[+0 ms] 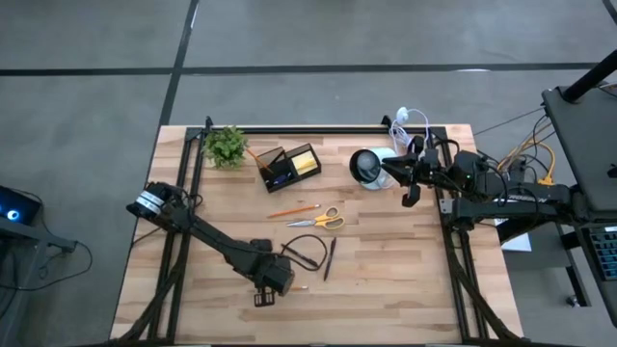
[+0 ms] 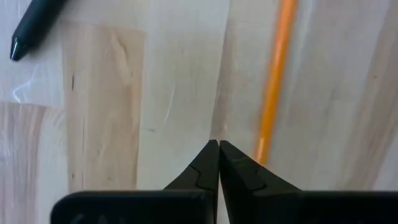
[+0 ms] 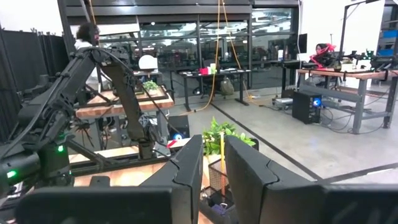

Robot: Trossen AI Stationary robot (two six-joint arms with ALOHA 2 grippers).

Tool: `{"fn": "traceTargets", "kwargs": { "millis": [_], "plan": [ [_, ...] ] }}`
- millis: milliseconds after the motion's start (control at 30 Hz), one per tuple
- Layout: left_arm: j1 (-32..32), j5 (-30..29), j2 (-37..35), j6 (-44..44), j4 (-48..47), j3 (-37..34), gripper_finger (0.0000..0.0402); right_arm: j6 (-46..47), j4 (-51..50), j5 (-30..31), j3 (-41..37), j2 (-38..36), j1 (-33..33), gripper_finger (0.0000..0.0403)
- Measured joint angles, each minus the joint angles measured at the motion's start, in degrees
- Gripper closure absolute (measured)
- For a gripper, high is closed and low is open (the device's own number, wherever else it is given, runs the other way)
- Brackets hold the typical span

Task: Pick and place office supplies into organizer
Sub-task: Put the bottom yellow pencil into the black desk organizer

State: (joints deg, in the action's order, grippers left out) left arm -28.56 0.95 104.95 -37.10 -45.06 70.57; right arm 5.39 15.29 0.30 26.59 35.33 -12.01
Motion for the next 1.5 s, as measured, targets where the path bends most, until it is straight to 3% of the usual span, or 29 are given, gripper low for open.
{"fn": "traceTargets", "kwargs": {
  "millis": [367,533,700,800,967,1133,1267,1500],
  "plan": [
    [0.5,0.4,-1.2,0.1,2.9,1.3,0.0394,0.1,0.0,0.0,0.0,0.0,0.0,0.0344],
    [0.5,0.9,-1.9,0.0,8.6,3.8,0.0329,0.0,0.0,-0.1,0.0,0.0,0.0,0.0344],
    [0.3,6.6,-0.3,0.2,8.7,9.5,0.0235,0.0,0.0,-0.1,0.0,0.0,0.0,0.0344],
    [0.0,7.7,2.2,0.1,8.1,14.3,0.0212,0.0,-0.1,-0.1,0.0,0.0,0.0,0.0344],
    [-0.3,5.8,7.6,0.1,0.0,22.3,0.0226,-1.4,-0.5,-0.2,0.0,0.0,0.0,0.0344],
    [-0.3,6.0,13.0,-1.2,-1.5,27.6,0.0249,-1.6,-0.5,-0.2,0.0,0.0,0.0,0.0344],
    [0.1,5.8,15.0,-9.7,-5.5,28.4,0.0262,-1.5,-0.5,-0.3,0.0,0.0,0.0,0.0344],
    [-0.2,5.0,15.0,-10.6,-3.2,27.6,0.0268,-1.5,-0.5,-0.3,0.0,0.0,0.0,0.0344]
  ]
}}
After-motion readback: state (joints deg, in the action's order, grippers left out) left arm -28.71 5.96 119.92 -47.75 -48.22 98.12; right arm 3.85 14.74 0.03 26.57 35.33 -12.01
